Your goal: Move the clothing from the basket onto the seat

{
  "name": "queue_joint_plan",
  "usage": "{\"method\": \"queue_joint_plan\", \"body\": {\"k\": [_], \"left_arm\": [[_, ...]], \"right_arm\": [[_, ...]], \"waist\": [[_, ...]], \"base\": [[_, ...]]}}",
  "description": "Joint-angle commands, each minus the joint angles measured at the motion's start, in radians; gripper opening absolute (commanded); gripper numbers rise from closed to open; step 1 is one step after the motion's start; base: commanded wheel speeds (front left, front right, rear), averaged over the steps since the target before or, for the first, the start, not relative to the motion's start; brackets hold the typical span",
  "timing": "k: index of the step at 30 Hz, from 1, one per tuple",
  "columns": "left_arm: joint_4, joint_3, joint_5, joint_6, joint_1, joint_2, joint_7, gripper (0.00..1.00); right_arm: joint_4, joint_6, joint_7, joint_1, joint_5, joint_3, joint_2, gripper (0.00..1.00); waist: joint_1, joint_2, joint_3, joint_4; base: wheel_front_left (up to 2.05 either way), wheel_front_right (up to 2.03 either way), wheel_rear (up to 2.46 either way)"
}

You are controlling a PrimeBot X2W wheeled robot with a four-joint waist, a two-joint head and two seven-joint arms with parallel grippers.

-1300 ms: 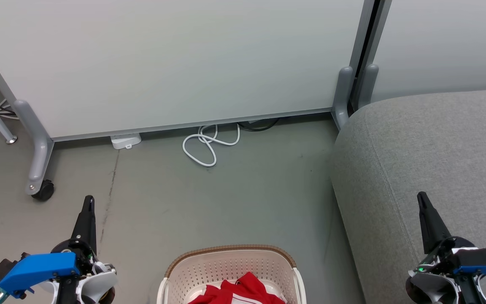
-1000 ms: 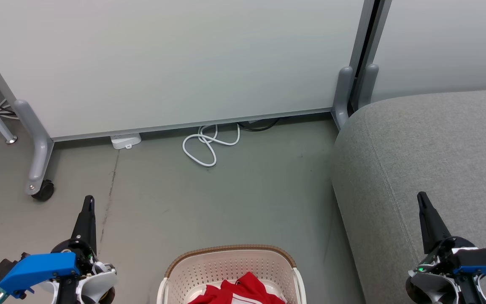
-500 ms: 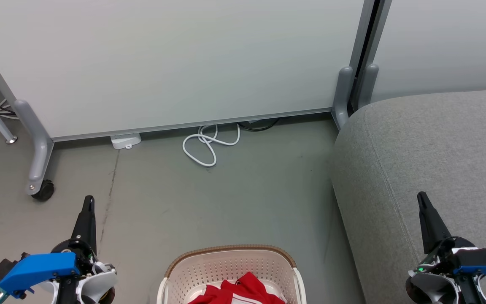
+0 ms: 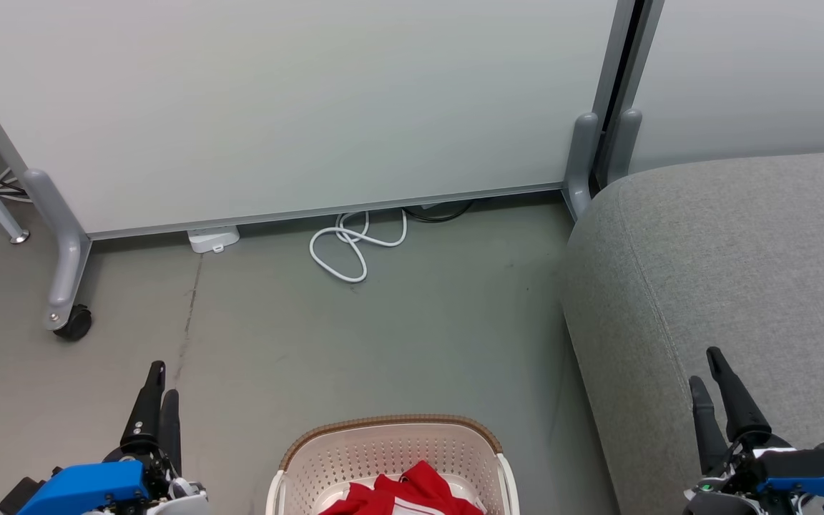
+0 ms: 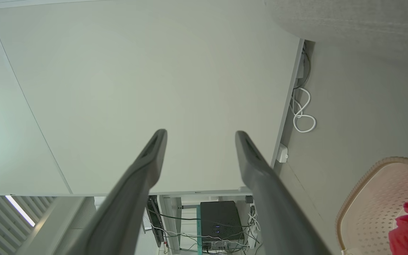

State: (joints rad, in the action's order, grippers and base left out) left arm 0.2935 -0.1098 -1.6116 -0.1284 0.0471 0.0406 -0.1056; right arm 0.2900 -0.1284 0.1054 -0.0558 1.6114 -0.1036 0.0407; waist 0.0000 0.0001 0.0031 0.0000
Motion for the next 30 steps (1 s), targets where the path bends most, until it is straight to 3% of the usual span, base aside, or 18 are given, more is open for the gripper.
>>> {"method": "queue_joint_plan", "body": {"k": [1, 7, 11, 30], "left_arm": [[-0.018, 0.009, 0.001, 0.000, 0.025, 0.006, 0.010, 1.00], [-0.020, 0.025, 0.027, 0.003, 0.028, 0.006, 0.040, 1.00], [-0.026, 0.033, 0.076, 0.012, 0.030, 0.007, 0.059, 1.00], [-0.043, 0.116, 0.469, 0.064, 0.028, 0.009, 0.139, 1.00]], "right_arm": [[-0.021, 0.000, -0.010, -0.020, -0.005, 0.009, 0.002, 1.00], [-0.028, -0.001, -0.040, -0.020, -0.049, 0.028, 0.003, 1.00], [-0.027, -0.001, -0.059, -0.022, -0.137, 0.038, 0.004, 1.00], [-0.039, -0.001, -0.138, -0.016, -0.537, 0.070, 0.006, 1.00]], "waist": [[0.0000, -0.0001, 0.000, 0.000], [0.0000, -0.0001, 0.000, 0.000], [0.0000, -0.0001, 0.001, 0.000], [0.0000, -0.0001, 0.001, 0.004]], "base": [[0.00, 0.00, 0.00], [0.00, 0.00, 0.00], [0.00, 0.00, 0.00], [0.00, 0.00, 0.00]]}}
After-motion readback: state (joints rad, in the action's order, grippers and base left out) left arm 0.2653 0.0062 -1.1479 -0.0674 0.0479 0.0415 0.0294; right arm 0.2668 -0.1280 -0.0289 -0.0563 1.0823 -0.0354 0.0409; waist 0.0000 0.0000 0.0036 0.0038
